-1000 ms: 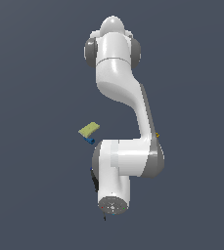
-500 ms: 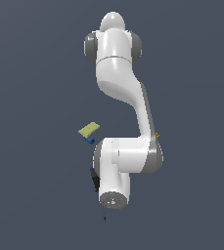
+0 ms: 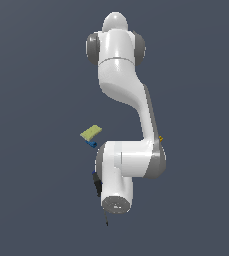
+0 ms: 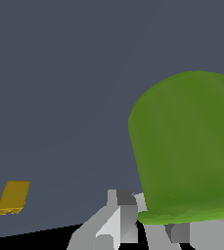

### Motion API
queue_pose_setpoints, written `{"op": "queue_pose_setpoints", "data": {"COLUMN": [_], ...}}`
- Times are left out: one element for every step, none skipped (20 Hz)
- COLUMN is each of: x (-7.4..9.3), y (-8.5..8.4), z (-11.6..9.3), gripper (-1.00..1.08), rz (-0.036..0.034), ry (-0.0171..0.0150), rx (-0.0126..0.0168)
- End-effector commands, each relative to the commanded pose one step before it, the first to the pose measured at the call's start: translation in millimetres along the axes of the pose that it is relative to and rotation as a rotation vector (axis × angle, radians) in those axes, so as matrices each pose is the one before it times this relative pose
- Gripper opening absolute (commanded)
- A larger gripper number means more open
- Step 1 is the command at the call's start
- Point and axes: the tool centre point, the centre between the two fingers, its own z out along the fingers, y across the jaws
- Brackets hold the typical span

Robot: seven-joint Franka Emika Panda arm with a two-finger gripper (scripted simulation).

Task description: Pick up a designated object from a clutter of objects.

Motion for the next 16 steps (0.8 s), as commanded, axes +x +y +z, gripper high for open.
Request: {"op": "queue_pose_setpoints", "data": {"x": [0.01, 0.0, 0.07, -0.12, -0.07, -0.18, -0.23, -0.29, -0.38, -0.44, -0.5, -0.56, -0.59, -0.59, -0.59, -0.59], "y": [-0.27, 0.0, 0.22, -0.16, -0.62, -1.05, -1.47, -1.89, -2.3, -2.68, -3.01, -3.3, -3.45, -3.44, -3.42, -3.41], "z": [0.43, 0.0, -0.31, -0.48, -1.25, -2.12, -2.96, -3.8, -4.64, -5.4, -6.07, -6.66, -6.95, -6.93, -6.89, -6.86], "gripper": [-1.0, -1.0, -1.0, -1.0, -1.0, -1.0, -1.0, -1.0, -1.0, -1.0, -1.0, -1.0, -1.0, -1.0, -1.0, -1.0], "rz": [-0.00027, 0.0, 0.00015, -0.00096, -0.00295, -0.00499, -0.00696, -0.00895, -0.01092, -0.01271, -0.01428, -0.01565, -0.01633, -0.01628, -0.01619, -0.01611], "ry": [-0.00088, 0.0, 0.00062, 0.00154, 0.00399, 0.00676, 0.00943, 0.01213, 0.0148, 0.01722, 0.01936, 0.02121, 0.02214, 0.02208, 0.02197, 0.02187], "rx": [-0.00031, 0.0, 0.00026, 0.00022, 0.00043, 0.00073, 0.00101, 0.0013, 0.00158, 0.00184, 0.00206, 0.00225, 0.00234, 0.00233, 0.00231, 0.00229]}}
